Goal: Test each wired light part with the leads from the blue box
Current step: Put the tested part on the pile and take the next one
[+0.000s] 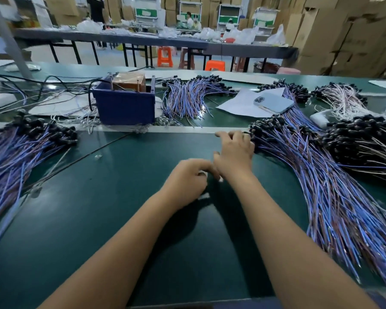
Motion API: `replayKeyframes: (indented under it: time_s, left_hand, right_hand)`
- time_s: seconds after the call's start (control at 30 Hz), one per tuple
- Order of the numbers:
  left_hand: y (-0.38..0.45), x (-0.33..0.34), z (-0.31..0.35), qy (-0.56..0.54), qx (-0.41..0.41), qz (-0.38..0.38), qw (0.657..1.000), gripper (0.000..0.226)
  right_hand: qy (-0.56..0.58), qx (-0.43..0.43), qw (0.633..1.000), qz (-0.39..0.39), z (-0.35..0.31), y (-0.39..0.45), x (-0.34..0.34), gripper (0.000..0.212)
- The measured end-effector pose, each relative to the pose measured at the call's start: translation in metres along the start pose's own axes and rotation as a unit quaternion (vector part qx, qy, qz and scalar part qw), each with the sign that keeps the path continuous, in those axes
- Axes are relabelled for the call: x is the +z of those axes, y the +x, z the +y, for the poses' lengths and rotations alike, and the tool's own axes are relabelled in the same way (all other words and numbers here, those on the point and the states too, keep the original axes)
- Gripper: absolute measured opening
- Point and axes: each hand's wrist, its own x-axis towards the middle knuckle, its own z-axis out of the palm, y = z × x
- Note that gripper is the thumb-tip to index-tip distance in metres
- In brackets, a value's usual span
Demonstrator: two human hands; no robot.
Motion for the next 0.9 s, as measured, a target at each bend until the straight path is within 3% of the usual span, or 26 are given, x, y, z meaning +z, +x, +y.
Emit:
replayKeyframes:
  time_s: [0.13, 0.27, 0.37, 0.5, 0.63, 0.73, 0.9]
  left_hand:
    - [-0.010, -0.060, -0.037, 0.028, -0.070, 0.120, 0.990, 0.041]
    - [-0.022, -0.111, -0.079, 0.171, -0.192, 0.243, 0.935, 0.030]
    - [-0.024, -0.129, -0.098, 0.209, -0.265, 0.235, 0.912, 0.029]
    - [-0.016, -0.141, -0.099, 0.248, -0.275, 0.287, 0.883, 0.024]
    - [-0.016, -0.159, -0.109, 0.280, -0.361, 0.321, 0.830, 0.051]
    - [-0.013, -0.166, -0.113, 0.269, -0.395, 0.306, 0.823, 0.063]
    - [-0.018, -0.170, -0.120, 0.202, -0.352, 0.399, 0.822, 0.049]
  right_hand:
    - [0.068, -0.042, 0.995, -0.064, -0.064, -0.007, 0.035, 0.049]
    - [0.142, -0.095, 0.979, -0.107, -0.122, -0.013, 0.056, 0.044]
    - [0.151, -0.128, 0.973, -0.123, -0.147, -0.018, 0.066, 0.042]
    - [0.153, -0.147, 0.968, -0.134, -0.139, -0.018, 0.069, 0.034]
    - [0.196, -0.147, 0.961, -0.125, -0.135, -0.018, 0.067, 0.027]
    - [0.186, -0.153, 0.962, -0.127, -0.135, -0.019, 0.067, 0.026]
    - [0.198, -0.151, 0.960, -0.129, -0.135, -0.019, 0.068, 0.023]
